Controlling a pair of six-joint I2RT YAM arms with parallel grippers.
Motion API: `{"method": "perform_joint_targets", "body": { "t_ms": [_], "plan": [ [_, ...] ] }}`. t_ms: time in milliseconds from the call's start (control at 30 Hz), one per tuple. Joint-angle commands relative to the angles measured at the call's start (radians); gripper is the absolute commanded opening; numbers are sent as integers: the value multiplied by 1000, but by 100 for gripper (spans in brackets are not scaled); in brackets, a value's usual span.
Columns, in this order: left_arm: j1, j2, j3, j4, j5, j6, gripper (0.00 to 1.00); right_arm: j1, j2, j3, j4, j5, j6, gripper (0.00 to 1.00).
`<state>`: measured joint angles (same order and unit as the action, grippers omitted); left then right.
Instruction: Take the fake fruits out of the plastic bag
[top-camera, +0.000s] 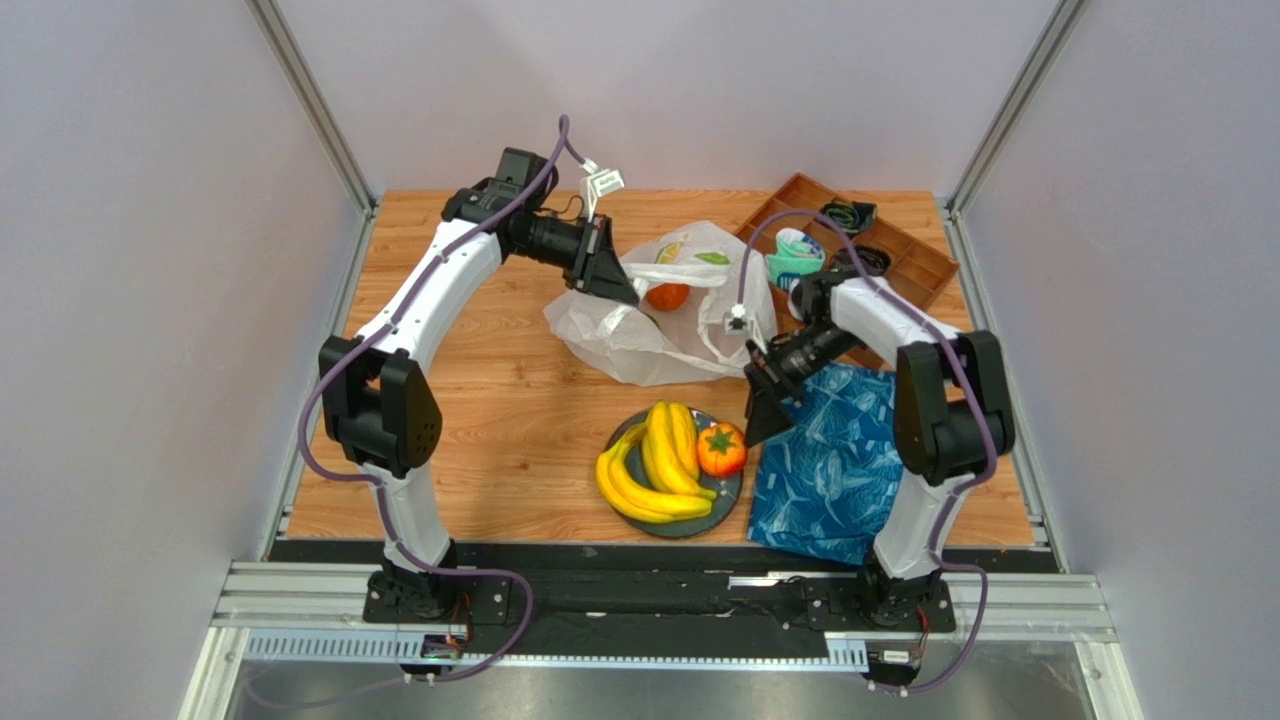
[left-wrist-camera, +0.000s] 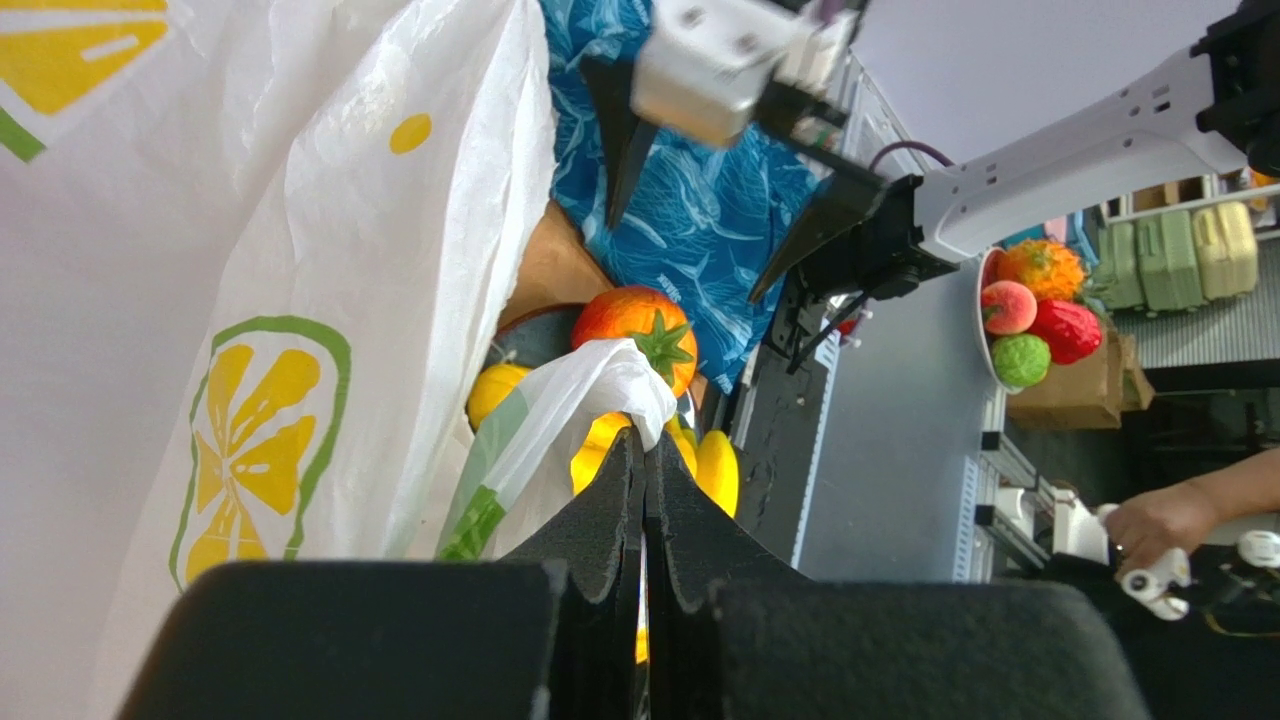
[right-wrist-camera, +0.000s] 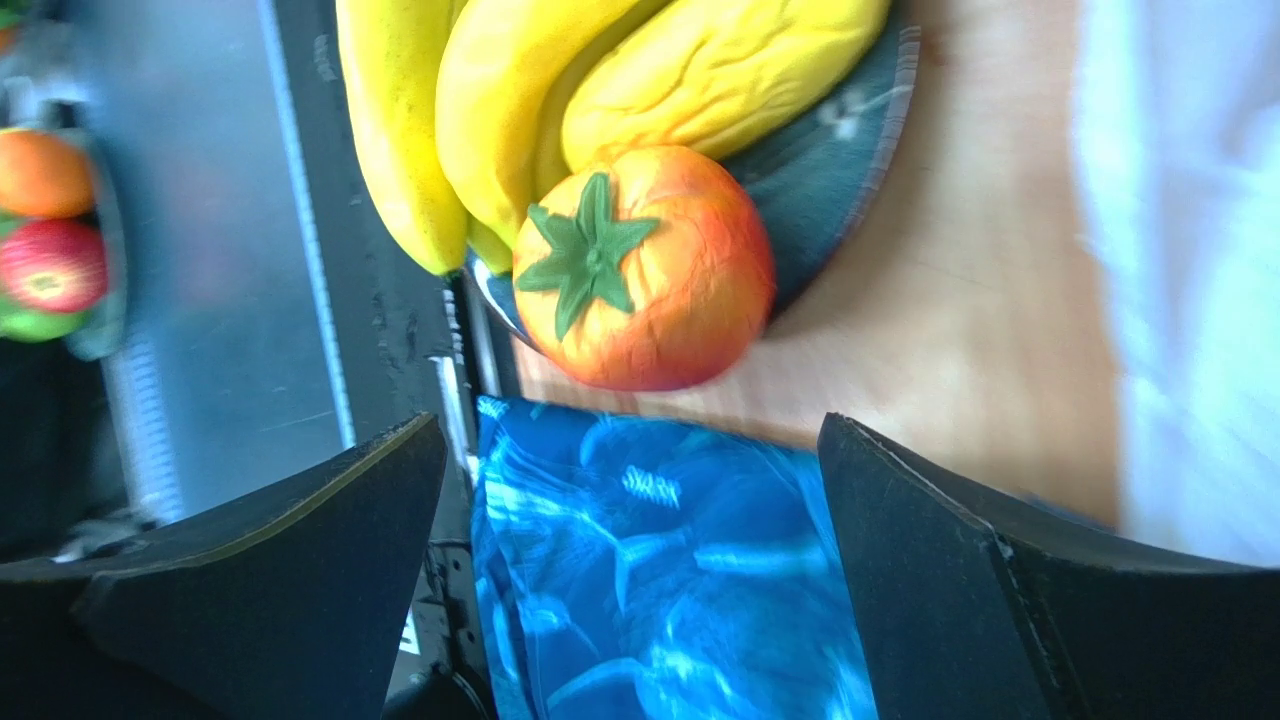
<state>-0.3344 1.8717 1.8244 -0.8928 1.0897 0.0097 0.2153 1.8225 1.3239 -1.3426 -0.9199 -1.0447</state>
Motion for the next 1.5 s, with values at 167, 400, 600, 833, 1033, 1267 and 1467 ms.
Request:
{"method": "perform_joint_targets", "body": {
  "t_ms": [167,400,600,833,1033,1267,1467],
  "plan": [
    [-8,-22,64,46,-13,-11,0,-5,-356,85,300,96,439,100],
    [0,-46,75,14,-34,-39,0,134,-385,3,878,260,554,82],
    [-2,-62,85,23,24,-50,0,171,-171,167,821,233,620,52],
    [-17,-48,69,230,169,-292,0,228,-16,227,922,535,693,56],
    [-41,-69,16,303,257,-355,0,203,188,443,832,642,814,67],
    [-113,-77,21,53,185,-88,0,199,284,501,896,652,825,100],
    [-133,-32,16,71,217,-93,0,199,428,641,915,598,865,100]
  ]
}}
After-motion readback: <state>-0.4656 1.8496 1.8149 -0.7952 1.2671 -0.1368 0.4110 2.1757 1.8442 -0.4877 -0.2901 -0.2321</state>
